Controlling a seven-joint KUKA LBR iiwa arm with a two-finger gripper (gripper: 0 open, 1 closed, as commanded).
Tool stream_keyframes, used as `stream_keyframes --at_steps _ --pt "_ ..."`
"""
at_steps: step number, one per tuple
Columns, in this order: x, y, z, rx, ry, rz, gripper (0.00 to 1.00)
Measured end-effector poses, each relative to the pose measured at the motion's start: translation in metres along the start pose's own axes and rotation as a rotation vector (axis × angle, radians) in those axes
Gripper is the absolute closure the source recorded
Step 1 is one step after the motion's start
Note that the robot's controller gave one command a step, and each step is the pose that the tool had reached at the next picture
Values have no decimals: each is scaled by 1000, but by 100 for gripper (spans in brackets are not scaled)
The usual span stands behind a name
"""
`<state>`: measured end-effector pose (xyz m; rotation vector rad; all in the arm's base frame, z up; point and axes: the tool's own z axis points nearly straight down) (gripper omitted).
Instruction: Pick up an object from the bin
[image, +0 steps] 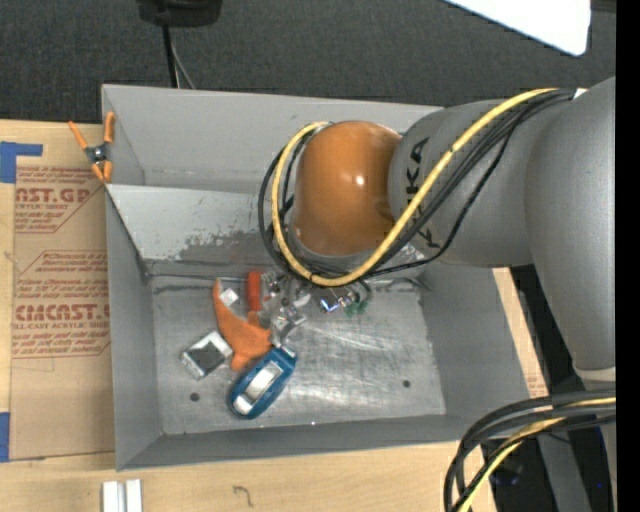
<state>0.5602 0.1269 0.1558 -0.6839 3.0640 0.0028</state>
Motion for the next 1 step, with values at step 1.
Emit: stream_keyframes --at_steps 1 --pt "6 2 8 1 -1 254 100"
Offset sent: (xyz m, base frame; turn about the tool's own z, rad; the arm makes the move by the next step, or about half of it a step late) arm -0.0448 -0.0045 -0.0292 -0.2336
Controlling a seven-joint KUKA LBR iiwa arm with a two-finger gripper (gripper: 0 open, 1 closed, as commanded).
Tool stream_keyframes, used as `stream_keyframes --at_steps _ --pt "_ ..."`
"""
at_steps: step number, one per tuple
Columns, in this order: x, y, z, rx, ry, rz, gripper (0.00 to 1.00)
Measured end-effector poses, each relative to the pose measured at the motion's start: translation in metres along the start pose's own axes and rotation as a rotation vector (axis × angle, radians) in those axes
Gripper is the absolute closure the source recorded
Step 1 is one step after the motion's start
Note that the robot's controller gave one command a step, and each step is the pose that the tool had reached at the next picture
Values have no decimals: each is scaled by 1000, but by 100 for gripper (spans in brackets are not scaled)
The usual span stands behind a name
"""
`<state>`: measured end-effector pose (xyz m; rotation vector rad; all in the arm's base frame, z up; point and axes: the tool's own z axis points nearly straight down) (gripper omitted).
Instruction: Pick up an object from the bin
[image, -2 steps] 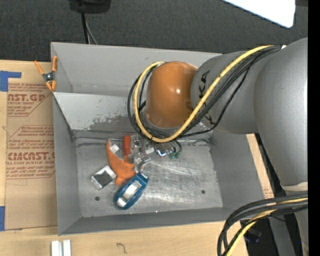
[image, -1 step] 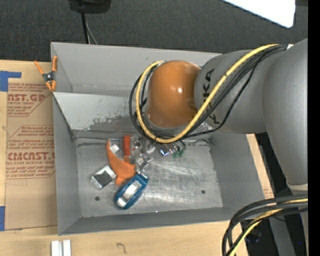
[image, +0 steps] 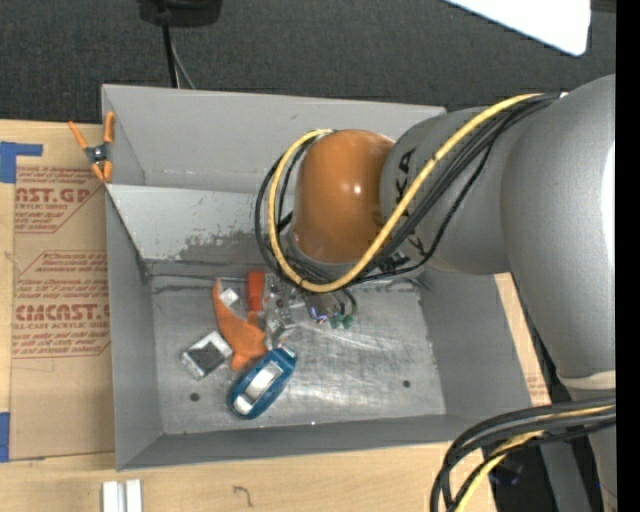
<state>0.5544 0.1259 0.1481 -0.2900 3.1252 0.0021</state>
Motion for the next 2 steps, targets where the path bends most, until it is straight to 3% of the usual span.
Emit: stream_keyframes --at_steps 1,2 --pt "27 4 15 0 2 -273 0" --pt "37 4 21 0 2 -487 0"
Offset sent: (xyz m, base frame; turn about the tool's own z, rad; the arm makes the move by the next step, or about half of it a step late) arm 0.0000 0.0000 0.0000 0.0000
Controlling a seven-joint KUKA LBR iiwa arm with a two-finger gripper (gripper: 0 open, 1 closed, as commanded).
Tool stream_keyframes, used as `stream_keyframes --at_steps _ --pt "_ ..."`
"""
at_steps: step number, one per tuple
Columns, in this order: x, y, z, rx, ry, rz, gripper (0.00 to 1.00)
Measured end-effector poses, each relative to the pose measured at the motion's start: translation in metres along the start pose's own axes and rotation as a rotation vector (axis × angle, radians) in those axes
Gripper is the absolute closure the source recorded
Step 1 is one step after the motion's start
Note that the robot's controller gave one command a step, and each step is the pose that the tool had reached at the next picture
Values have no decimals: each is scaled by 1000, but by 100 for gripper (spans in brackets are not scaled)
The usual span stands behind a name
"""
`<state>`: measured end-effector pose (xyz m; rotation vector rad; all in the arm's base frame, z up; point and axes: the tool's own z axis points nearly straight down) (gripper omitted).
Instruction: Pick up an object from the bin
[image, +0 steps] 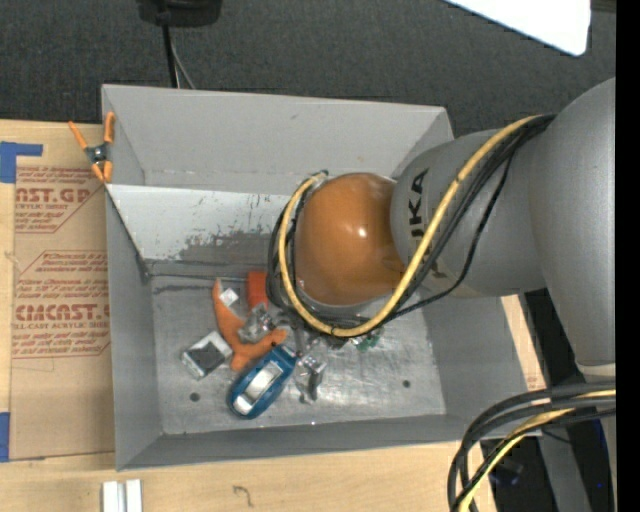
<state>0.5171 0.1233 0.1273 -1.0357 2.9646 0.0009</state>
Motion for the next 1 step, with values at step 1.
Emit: stream_keyframes --at_steps 1 --pt "-21 3 44 11 -23 -80 100"
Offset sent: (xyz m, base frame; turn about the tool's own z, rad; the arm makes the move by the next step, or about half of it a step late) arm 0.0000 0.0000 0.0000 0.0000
